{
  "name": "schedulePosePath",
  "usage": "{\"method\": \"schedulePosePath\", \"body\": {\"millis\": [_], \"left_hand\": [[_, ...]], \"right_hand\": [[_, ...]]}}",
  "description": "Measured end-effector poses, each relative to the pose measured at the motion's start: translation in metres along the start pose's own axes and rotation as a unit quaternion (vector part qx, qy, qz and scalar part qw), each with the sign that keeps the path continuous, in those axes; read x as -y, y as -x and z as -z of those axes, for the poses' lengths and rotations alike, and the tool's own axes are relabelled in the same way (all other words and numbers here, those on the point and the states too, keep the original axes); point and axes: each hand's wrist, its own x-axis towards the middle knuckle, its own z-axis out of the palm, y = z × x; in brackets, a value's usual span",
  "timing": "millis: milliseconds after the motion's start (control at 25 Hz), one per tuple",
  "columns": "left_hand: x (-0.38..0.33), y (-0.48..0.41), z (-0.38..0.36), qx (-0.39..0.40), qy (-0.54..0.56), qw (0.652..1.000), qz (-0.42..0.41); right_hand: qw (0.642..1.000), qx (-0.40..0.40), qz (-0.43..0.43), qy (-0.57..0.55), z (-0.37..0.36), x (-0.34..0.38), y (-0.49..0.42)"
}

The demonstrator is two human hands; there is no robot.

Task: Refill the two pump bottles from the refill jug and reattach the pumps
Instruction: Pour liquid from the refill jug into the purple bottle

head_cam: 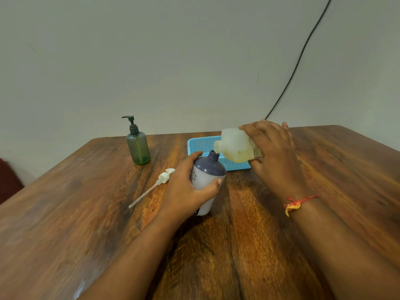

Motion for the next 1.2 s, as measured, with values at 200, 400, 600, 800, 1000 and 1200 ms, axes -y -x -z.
{"method": "schedulePosePath", "body": {"millis": [200,400,600,800,1000,1200], "left_hand": [[0.0007,-0.0006,-0.0001,-0.002,0.0,1.0,0.002],[-0.0003,0.0,0.0004,0.003,0.002,1.0,0.007],[0.0004,0.0002,0.0008,0.003,0.003,1.0,0.009],[-0.0013,0.0,0.0005,0.001,0.006,1.0,0.006],[-0.0011,0.0004,0.0009,0.005,0.005,1.0,0.005],[-0.0037,0.0014,0.0017,0.004,0.002,1.0,0.009]], "right_hand": [[1.0,0.002,0.0,-0.002,0.0002,0.0022,0.001],[1.0,0.0,0.001,-0.002,0.0012,0.0026,0.0009],[1.0,-0.002,0.001,-0.002,0.0009,0.003,0.001],[1.0,-0.004,0.004,0.003,0.0005,0.003,0.0],[1.0,-0.003,0.004,0.008,0.0014,0.004,-0.0002],[1.0,-0.005,0.006,0.008,0.0024,0.0043,-0.0004]]}}
